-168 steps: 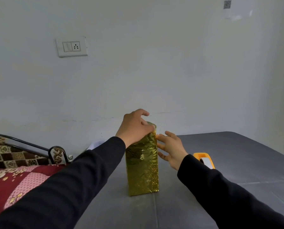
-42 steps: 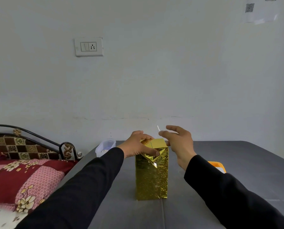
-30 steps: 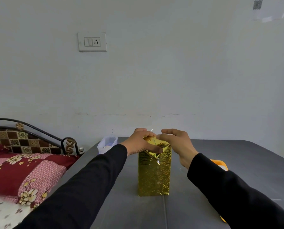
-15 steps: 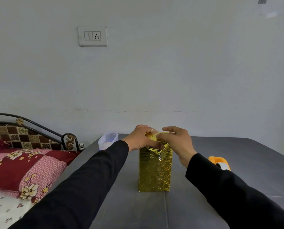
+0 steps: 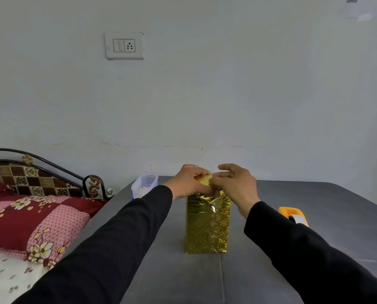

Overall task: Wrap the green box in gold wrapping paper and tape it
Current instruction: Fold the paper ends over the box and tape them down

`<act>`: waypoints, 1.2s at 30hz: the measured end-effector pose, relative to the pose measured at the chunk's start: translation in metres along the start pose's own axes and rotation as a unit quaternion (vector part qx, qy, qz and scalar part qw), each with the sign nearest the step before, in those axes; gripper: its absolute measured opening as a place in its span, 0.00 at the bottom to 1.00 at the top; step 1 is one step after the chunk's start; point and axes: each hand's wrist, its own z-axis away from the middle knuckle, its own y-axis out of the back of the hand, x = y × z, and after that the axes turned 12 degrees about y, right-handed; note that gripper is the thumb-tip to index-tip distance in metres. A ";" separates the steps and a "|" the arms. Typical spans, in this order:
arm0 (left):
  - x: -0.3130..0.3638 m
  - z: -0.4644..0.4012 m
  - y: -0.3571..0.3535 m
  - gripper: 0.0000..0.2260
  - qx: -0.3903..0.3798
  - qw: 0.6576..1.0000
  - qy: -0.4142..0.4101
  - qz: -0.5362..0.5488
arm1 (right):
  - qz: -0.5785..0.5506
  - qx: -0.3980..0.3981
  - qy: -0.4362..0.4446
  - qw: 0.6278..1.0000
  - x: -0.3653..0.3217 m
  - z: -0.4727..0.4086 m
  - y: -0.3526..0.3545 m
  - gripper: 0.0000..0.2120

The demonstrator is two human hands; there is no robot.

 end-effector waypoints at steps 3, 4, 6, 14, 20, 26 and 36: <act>0.002 0.001 0.000 0.37 -0.002 1.000 -0.003 0.003 | -0.008 -0.002 -0.002 1.000 0.000 0.001 0.001 0.26; 0.002 0.002 0.000 0.35 -0.004 1.000 -0.001 0.004 | -0.017 0.002 -0.002 1.000 -0.001 0.002 0.001 0.26; 0.001 0.002 0.001 0.31 -0.007 1.000 -0.003 0.006 | -0.051 0.019 0.000 0.999 -0.003 0.003 0.001 0.24; 0.005 0.006 0.000 0.31 -0.008 1.000 -0.014 -0.009 | -0.053 -0.018 -0.035 0.998 -0.015 -0.006 0.012 0.11; 0.005 0.007 0.001 0.22 -0.011 1.000 -0.008 0.015 | -0.060 -0.048 -0.143 0.987 -0.026 -0.015 0.015 0.11; 0.004 0.007 0.001 0.23 -0.016 1.000 0.008 0.018 | -0.008 -0.069 -0.186 0.980 -0.031 -0.022 0.012 0.15; 0.001 0.001 0.001 0.30 -0.018 1.000 0.009 0.010 | 0.061 -0.096 -0.208 0.971 -0.035 -0.036 0.011 0.22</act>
